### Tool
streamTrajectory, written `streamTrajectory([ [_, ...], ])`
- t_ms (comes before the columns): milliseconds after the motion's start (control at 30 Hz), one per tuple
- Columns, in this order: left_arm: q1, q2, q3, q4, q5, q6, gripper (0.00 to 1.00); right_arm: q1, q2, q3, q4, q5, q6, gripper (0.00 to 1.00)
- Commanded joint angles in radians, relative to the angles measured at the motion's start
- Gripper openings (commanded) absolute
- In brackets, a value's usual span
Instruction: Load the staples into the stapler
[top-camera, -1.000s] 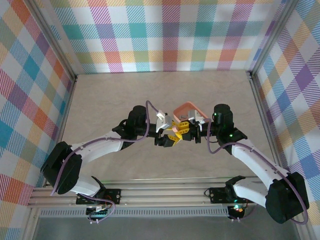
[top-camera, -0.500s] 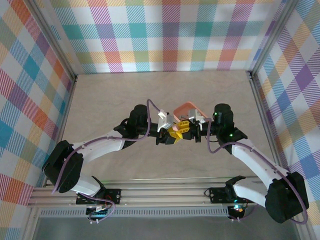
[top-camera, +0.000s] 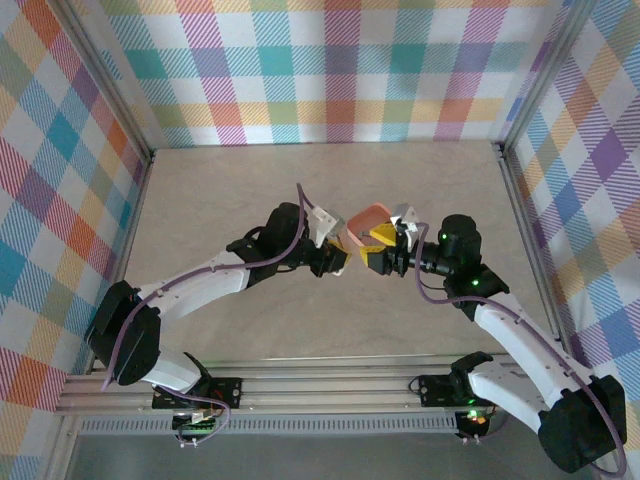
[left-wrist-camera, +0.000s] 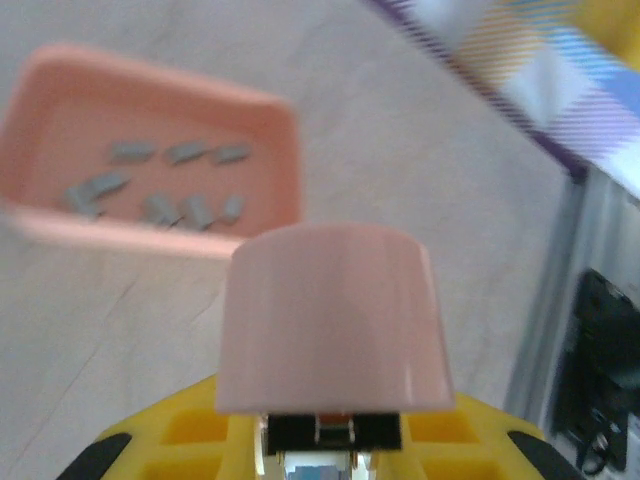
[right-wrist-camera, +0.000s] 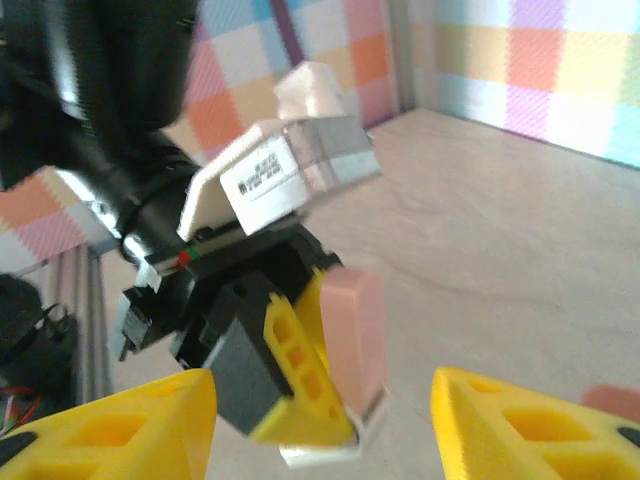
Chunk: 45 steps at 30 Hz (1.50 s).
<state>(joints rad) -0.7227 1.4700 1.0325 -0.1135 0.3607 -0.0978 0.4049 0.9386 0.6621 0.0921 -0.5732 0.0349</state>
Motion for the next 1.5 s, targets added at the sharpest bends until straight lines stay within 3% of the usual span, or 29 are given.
streamTrajectory([
  [0,0.028,0.072,0.094,-0.302,-0.238,-0.232,0.11,-0.005,0.003,-0.004,-0.1,0.145,0.135,0.58],
  [100,0.053,0.177,0.183,-0.438,-0.306,-0.336,0.12,-0.005,0.011,-0.01,-0.119,0.172,0.188,0.58],
  [200,0.079,0.303,0.284,-0.542,-0.306,-0.398,0.12,-0.003,0.011,-0.02,-0.122,0.19,0.226,0.58],
  [267,0.087,0.372,0.328,-0.564,-0.287,-0.432,0.08,-0.003,0.009,-0.025,-0.128,0.194,0.237,0.58],
  [433,0.09,0.453,0.363,-0.535,-0.314,-0.511,0.1,0.0,-0.01,-0.054,-0.123,0.194,0.247,0.57],
  [1100,0.066,0.616,0.533,-0.622,-0.404,-0.503,0.25,0.005,-0.007,-0.082,-0.101,0.187,0.235,0.58],
  [1267,0.053,0.638,0.565,-0.64,-0.402,-0.475,0.33,0.008,-0.004,-0.078,-0.103,0.185,0.228,0.58],
  [1467,0.054,0.588,0.563,-0.647,-0.394,-0.457,0.52,0.018,0.002,-0.054,-0.135,0.189,0.198,0.59],
])
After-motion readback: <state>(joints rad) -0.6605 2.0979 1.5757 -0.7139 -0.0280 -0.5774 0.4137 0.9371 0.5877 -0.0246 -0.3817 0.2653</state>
